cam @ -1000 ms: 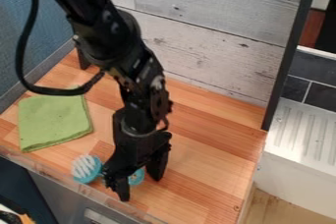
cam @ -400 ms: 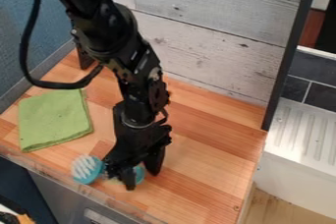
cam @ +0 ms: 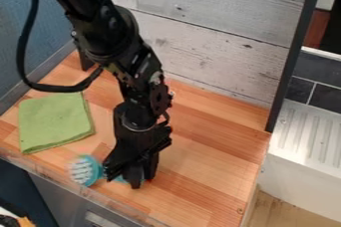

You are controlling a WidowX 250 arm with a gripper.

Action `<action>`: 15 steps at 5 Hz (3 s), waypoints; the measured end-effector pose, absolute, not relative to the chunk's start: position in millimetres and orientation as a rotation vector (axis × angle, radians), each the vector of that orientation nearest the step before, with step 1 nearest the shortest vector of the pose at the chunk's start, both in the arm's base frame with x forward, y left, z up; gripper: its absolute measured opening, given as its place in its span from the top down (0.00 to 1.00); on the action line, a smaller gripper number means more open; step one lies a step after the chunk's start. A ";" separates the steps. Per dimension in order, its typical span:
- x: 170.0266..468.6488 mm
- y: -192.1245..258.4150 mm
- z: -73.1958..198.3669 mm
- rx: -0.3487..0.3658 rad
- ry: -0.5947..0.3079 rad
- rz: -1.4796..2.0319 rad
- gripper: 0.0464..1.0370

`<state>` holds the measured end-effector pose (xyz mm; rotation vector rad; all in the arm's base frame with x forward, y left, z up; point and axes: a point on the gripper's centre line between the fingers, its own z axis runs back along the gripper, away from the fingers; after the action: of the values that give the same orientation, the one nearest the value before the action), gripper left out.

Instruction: Move the blue brush to the center of the table

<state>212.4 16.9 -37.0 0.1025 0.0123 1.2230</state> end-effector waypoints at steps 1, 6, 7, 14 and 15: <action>202.1 10.3 -36.8 0.128 0.022 1.164 0.83; 193.9 -60.2 18.6 -0.003 0.052 0.719 0.96; 192.5 -82.4 19.5 -0.041 0.084 0.654 0.96; 226.6 -33.3 -14.3 -0.045 0.277 0.767 0.96; 241.5 -23.4 -14.1 -0.046 0.271 0.794 0.96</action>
<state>241.5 -23.4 -14.1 -0.0460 0.2707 0.7938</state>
